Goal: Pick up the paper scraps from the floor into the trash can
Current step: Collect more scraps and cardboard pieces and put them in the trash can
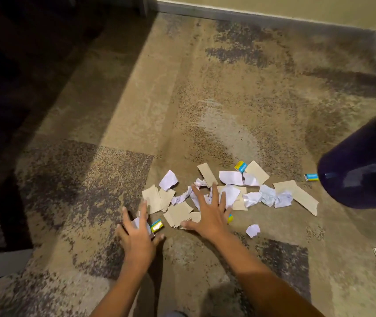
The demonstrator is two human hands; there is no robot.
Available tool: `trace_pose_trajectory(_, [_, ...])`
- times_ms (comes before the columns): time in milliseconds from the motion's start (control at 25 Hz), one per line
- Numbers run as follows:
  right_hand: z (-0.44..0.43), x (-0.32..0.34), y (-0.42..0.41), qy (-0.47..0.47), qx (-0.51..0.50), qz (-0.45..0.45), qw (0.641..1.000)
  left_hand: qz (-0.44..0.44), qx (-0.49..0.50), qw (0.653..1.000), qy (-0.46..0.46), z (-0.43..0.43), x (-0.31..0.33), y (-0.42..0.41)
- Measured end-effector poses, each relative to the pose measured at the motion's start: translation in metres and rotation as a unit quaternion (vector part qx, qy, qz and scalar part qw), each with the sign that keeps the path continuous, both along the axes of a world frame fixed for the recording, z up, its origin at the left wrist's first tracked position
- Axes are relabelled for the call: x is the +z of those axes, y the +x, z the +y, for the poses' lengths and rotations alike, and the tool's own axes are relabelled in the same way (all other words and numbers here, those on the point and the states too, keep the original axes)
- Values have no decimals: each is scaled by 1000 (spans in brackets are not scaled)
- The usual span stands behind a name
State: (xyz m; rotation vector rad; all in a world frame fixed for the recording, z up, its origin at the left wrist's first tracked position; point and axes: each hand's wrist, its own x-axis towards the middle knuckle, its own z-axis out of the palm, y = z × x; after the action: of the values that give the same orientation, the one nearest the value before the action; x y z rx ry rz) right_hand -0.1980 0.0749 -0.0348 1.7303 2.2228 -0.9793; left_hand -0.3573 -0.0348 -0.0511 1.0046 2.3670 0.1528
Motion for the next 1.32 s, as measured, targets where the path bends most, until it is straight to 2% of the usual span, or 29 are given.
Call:
trace_pose_trajectory(120, [0,-13,-18,-8,74,-11,997,21,-55,998,-1,2,-10,9])
trace_pose_trajectory(320, [-15,-27,-32,96,211,-6,973,40,-67,996,47,18,-14,11])
trace_pose_trajectory(440, [-23,-31,-25,128,191,-3,973,61,-105,989,80,30,-13,1])
trace_pose_trajectory(560, [-20,-30,-13,154,152,9,976,80,-134,988,17,47,-8,-7])
trace_pose_trajectory(680, [-13,-23,-6,152,80,51,984,35,-167,984,-54,60,-15,-21])
trace_pose_trajectory(800, [-19,-22,-8,102,55,117,986,-17,-206,975,-78,58,-23,-27])
trace_pose_trajectory(880, [-26,-22,-10,81,43,140,986,-17,-193,977,-84,50,-21,-22])
trace_pose_trajectory(960, [-34,-22,-14,77,53,101,990,-10,-164,984,-62,37,-19,-19])
trace_pose_trajectory(1120, [-48,-24,-19,93,143,-25,985,-6,-119,991,-64,10,-22,-14])
trace_pose_trajectory(1200, [-52,-21,-21,107,181,-31,977,4,-119,991,-68,5,-17,-7])
trace_pose_trajectory(1320, [-53,-18,-19,115,192,20,974,18,-102,993,-54,7,-3,0])
